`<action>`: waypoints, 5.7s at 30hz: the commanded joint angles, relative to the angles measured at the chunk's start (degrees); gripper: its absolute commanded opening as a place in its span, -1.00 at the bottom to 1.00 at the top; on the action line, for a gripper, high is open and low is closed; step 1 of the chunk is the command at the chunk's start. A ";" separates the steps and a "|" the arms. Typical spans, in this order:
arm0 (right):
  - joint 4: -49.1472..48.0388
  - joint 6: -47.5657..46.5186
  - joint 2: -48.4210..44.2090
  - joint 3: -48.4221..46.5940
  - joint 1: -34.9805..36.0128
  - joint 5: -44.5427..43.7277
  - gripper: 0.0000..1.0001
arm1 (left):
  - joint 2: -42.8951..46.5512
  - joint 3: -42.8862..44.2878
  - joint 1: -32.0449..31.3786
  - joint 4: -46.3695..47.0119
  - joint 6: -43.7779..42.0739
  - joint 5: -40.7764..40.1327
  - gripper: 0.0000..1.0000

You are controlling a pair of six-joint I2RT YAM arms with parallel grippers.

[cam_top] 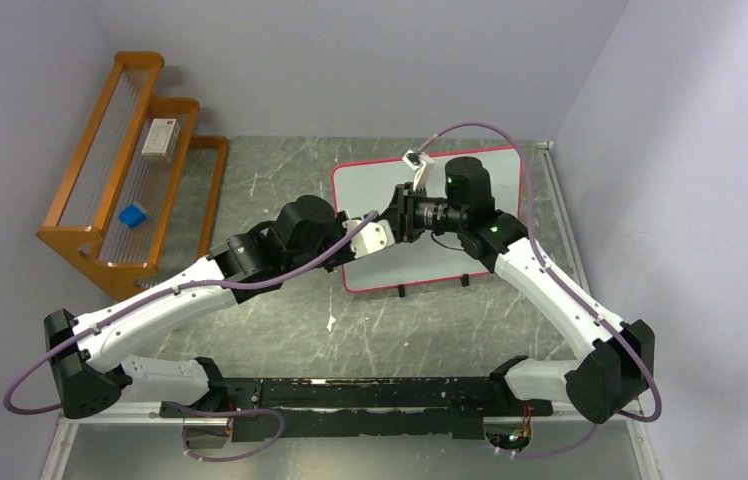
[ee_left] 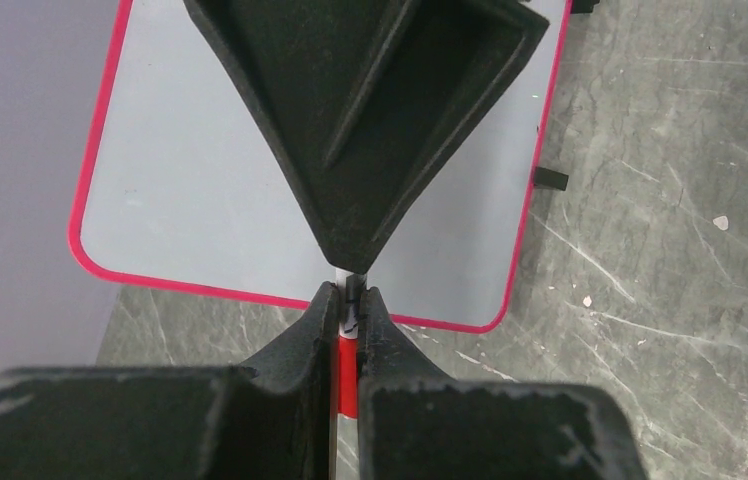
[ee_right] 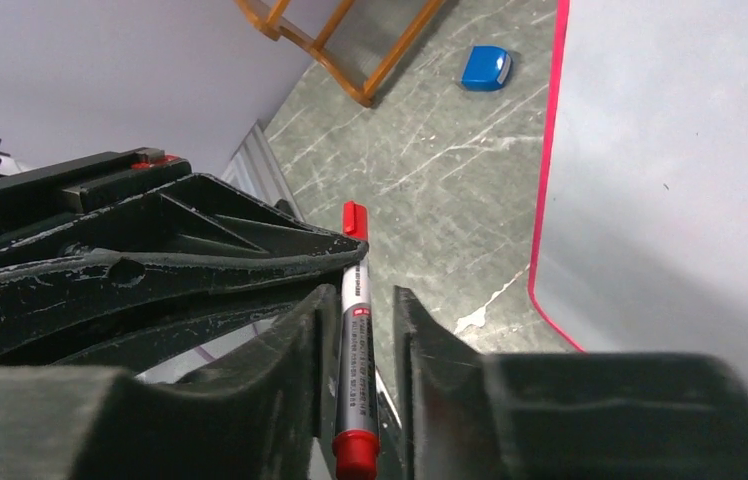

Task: Write a sentence on the whiteboard
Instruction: Open the whiteboard marker at the center of the board, then place the pen cap at the center of the board.

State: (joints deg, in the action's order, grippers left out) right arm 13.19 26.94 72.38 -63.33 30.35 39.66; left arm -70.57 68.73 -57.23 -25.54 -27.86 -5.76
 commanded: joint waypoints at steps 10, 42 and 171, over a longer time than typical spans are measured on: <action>-4.39 -1.47 -2.37 1.89 0.12 -0.34 -1.00 | 3.61 -4.17 -0.21 4.60 2.98 -3.10 -0.46; -28.23 -10.62 -11.72 16.46 -3.35 14.62 -1.00 | -1.20 -0.42 24.36 -3.68 5.54 59.92 -0.07; -20.75 -15.20 -29.15 22.80 -8.03 -6.55 -1.00 | -3.32 -13.86 32.18 4.47 40.89 4.33 -0.90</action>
State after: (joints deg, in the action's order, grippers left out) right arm -8.93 14.59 45.15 -41.80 21.54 37.32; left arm -71.77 56.53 -25.43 -23.38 6.87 7.81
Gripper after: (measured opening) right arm 0.107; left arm 0.163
